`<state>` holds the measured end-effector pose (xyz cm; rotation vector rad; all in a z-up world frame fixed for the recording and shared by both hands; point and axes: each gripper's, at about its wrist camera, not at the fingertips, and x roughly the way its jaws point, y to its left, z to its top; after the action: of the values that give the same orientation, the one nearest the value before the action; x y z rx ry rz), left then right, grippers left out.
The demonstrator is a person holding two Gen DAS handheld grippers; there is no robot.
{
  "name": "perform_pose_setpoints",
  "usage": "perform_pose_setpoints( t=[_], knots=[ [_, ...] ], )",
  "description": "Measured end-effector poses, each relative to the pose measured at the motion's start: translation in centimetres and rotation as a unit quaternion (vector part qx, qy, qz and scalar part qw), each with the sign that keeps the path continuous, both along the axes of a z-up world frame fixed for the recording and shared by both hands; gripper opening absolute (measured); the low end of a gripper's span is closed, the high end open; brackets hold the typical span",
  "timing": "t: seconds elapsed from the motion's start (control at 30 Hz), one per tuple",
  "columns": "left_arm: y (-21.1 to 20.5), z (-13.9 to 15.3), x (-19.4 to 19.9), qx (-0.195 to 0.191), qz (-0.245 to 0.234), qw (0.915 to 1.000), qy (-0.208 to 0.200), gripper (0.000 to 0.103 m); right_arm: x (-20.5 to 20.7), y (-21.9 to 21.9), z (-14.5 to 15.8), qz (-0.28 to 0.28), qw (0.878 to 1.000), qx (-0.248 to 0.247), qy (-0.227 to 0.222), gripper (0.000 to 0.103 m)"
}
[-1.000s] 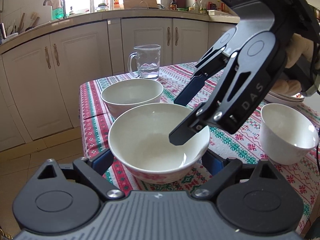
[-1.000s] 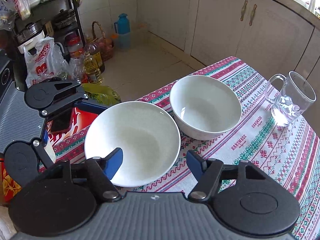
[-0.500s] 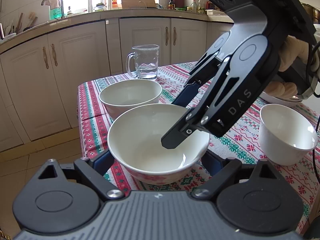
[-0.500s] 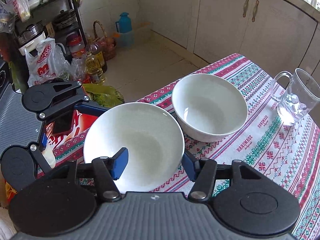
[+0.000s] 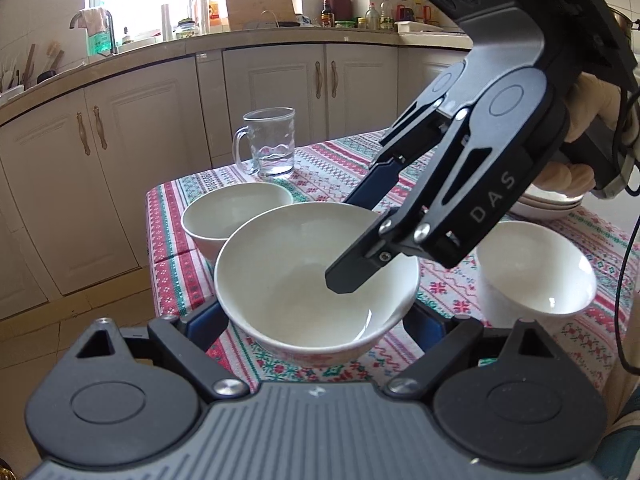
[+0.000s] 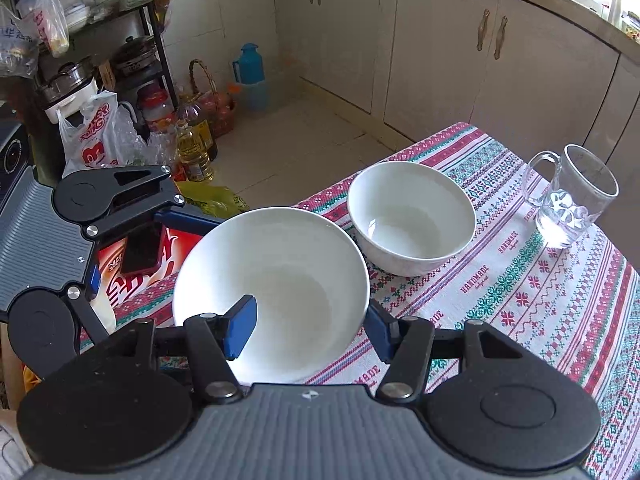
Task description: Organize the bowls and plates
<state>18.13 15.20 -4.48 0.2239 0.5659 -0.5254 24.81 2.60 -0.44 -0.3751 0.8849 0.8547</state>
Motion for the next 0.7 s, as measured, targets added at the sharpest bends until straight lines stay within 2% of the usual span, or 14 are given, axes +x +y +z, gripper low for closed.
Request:
perform_pose_setpoints(
  t=[0.37,0.7],
  knots=[
    [-2.2,2.3,-2.5,0.002,-0.022,0.9997,-0.004,0.093,-3.8,-3.2,2.6,-0.007,1.000,0.016,-0.025,0.064],
    [-5.4,3.5,-4.2,0.003,-0.057,0.9983,-0.012,0.093,-6.9,-6.8,3.6,-0.030,0.999,0.020,-0.039,0.064]
  ],
)
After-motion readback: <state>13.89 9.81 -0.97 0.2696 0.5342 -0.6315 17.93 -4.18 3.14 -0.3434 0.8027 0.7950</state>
